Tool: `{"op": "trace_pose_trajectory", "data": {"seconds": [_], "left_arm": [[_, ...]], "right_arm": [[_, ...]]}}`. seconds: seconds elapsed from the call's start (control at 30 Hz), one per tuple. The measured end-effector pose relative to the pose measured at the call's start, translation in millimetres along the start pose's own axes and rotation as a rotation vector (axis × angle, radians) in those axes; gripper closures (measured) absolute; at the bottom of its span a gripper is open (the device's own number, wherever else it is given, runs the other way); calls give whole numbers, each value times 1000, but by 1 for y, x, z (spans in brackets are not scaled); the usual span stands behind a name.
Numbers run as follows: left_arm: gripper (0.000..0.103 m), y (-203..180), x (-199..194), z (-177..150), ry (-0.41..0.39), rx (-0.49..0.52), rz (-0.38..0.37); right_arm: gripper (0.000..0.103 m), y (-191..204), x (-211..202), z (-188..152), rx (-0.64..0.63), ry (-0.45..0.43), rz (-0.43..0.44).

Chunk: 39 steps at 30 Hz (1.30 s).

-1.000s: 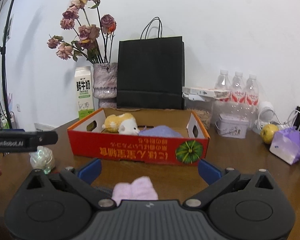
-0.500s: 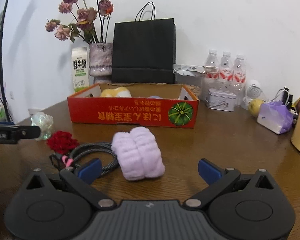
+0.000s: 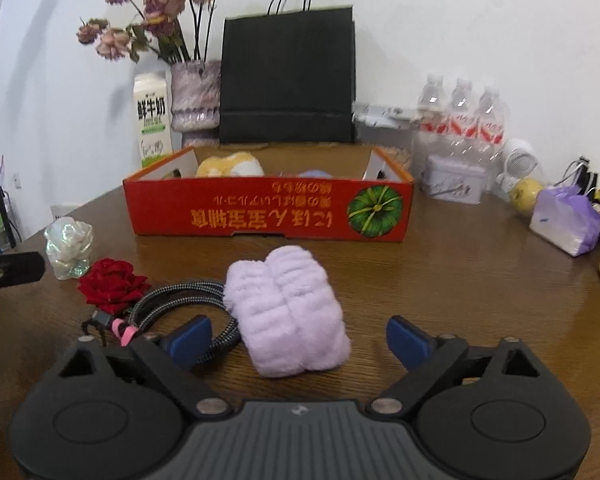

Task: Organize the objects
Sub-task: 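Grasp the lilac scrunchie with the right tool, then grasp the clear iridescent plastic bag with the left tool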

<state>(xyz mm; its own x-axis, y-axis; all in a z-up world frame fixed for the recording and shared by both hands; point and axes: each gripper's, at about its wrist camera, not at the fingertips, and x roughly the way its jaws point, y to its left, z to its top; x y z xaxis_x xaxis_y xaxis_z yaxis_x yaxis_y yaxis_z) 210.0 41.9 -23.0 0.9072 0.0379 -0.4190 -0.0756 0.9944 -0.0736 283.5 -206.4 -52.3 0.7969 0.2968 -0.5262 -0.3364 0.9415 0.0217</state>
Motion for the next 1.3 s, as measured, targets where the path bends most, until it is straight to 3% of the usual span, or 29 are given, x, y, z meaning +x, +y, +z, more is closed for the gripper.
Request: {"op": "trace_pose_trajectory", "data": {"seconds": [0.03,0.1,0.2,0.33,0.43,0.9,1.17,1.3], "left_arm": [[0,0,0,0,0,0,0],[0,0,0,-1,4,1,2],[0,1,2,-1,11,-2,0],[0,2,5,-2,26,-8,9],[0,3,8,-2,36,-11,13],[0,30,25,5,40,-83,104],[0,43,70,21,26,-36,211],[0,50,93,29,52,-42,199]], "right_arm": [[57,-1,1,0,9,7,7],[60,-5,-3,-1,33,-19,23],[66,-4,-20,-6,35,-126,15],[67,8,-45,-12,-43,-271,-63],[67,12,-55,-13,-65,-327,-76],[67,8,-60,-11,-39,-343,-44],[67,5,-62,-12,-22,-354,-53],[67,5,-59,-11,-19,-343,-63]]}}
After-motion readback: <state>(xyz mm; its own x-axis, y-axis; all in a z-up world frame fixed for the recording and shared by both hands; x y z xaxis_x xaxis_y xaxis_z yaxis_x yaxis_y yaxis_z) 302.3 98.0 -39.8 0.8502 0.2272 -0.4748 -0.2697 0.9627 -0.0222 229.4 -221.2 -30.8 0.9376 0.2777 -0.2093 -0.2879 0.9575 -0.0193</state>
